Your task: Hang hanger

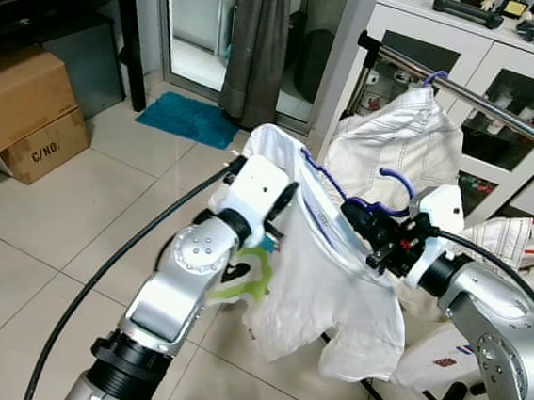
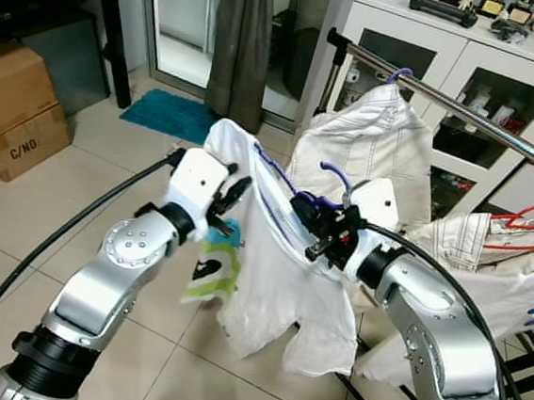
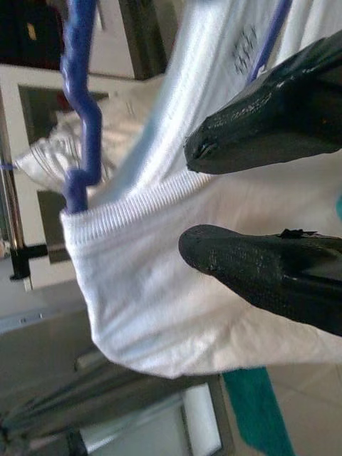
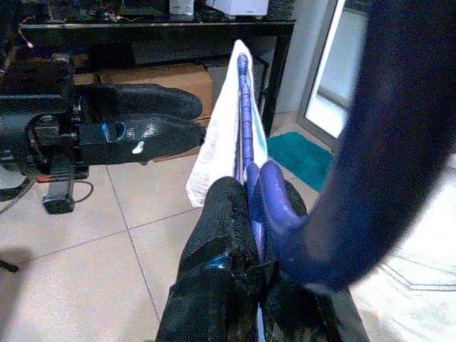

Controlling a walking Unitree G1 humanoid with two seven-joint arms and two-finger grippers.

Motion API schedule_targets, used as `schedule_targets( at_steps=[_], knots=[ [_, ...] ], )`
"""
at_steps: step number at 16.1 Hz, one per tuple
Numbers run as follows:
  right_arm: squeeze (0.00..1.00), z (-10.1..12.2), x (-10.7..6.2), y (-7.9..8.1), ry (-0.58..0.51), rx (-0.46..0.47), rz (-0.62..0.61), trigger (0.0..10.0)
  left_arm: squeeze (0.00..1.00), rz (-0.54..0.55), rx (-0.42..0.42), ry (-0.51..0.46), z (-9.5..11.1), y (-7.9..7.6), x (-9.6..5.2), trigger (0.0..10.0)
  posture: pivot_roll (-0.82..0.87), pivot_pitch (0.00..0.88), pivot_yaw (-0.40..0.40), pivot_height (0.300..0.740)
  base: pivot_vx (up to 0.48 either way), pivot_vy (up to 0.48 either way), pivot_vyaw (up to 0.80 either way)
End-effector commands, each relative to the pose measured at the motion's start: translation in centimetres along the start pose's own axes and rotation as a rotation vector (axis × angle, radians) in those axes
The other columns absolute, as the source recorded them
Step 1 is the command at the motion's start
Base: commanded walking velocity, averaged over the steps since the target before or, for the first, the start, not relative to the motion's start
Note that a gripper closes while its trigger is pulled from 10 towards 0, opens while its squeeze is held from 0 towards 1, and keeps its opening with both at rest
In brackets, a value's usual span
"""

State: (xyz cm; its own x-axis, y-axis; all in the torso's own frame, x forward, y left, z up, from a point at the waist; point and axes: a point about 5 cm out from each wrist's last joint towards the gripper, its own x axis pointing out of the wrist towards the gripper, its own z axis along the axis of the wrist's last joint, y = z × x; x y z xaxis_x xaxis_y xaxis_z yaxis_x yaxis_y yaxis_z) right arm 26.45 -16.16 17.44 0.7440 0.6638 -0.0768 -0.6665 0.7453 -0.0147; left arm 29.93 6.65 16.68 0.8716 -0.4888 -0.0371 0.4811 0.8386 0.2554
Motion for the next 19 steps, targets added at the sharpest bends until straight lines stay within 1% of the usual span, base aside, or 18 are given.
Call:
schedule_targets(
  at_steps=[1,4,7,8,9,11,13,14,15,17,18,19],
  knots=[
    [0.0,0.9,-0.3,-0.4,-0.036,-0.025,-0.008,10.0,1.0,0.028,0.02,-0.012,0.4,0.5,0.3,10.0,0.02,0.0,-0.085,0.74,0.0,0.0,0.0],
    [0.0,1.0,-0.2,-0.2,-0.044,-0.024,0.011,10.0,1.0,0.024,0.014,-0.01,0.2,0.6,0.6,10.0,0.02,0.0,-0.083,0.74,0.0,0.0,0.0],
    [0.0,1.1,-0.2,0.0,-0.047,-0.024,0.023,10.0,1.0,0.007,0.028,-0.029,0.5,0.5,1.2,10.0,0.01,0.0,-0.08,0.74,0.0,0.0,0.0],
    [0.0,1.1,-0.2,0.0,-0.047,-0.025,0.026,10.0,0.73,-0.003,0.027,-0.036,0.6,0.4,1.3,10.0,0.01,0.0,-0.08,0.74,0.0,0.0,0.0],
    [0.0,1.1,-0.2,0.0,-0.048,-0.027,0.029,10.0,0.0,-0.003,0.039,-0.039,0.6,0.4,1.5,10.0,0.01,0.0,-0.08,0.74,0.0,0.0,0.0],
    [0.0,1.1,-0.3,0.0,-0.047,-0.03,0.031,10.0,0.0,0.001,0.048,-0.045,0.7,0.5,1.7,10.0,0.01,0.0,-0.079,0.74,0.0,0.0,0.0],
    [0.0,1.1,-0.3,0.0,-0.048,-0.03,0.036,10.0,0.0,0.045,0.057,-0.033,0.6,1.0,1.9,10.0,0.01,0.0,-0.081,0.74,0.0,0.0,0.0],
    [0.0,1.1,-0.4,0.0,-0.049,-0.028,0.041,10.0,0.0,0.067,0.061,-0.028,0.5,1.2,2.0,9.6,0.01,0.0,-0.082,0.74,0.0,0.0,0.0],
    [0.0,1.1,-0.4,0.0,-0.05,-0.027,0.045,10.0,0.0,0.1,0.066,-0.021,0.4,1.7,2.0,4.9,0.01,0.0,-0.084,0.74,0.0,0.0,0.0],
    [0.0,1.1,-0.4,0.1,-0.052,-0.024,0.047,10.0,0.0,0.136,0.071,-0.022,0.4,2.2,2.0,2.9,0.01,0.0,-0.084,0.74,0.0,0.0,0.0],
    [0.0,1.1,-0.4,0.1,-0.052,-0.024,0.047,10.0,0.0,0.161,0.073,-0.025,0.5,2.5,1.9,2.4,0.01,0.0,-0.085,0.74,0.0,0.0,0.0],
    [0.0,1.0,-0.4,0.0,-0.05,-0.022,0.045,10.0,0.0,0.172,0.084,-0.037,0.7,2.6,1.9,0.0,0.01,0.0,-0.085,0.74,0.0,0.0,0.0]
  ],
)
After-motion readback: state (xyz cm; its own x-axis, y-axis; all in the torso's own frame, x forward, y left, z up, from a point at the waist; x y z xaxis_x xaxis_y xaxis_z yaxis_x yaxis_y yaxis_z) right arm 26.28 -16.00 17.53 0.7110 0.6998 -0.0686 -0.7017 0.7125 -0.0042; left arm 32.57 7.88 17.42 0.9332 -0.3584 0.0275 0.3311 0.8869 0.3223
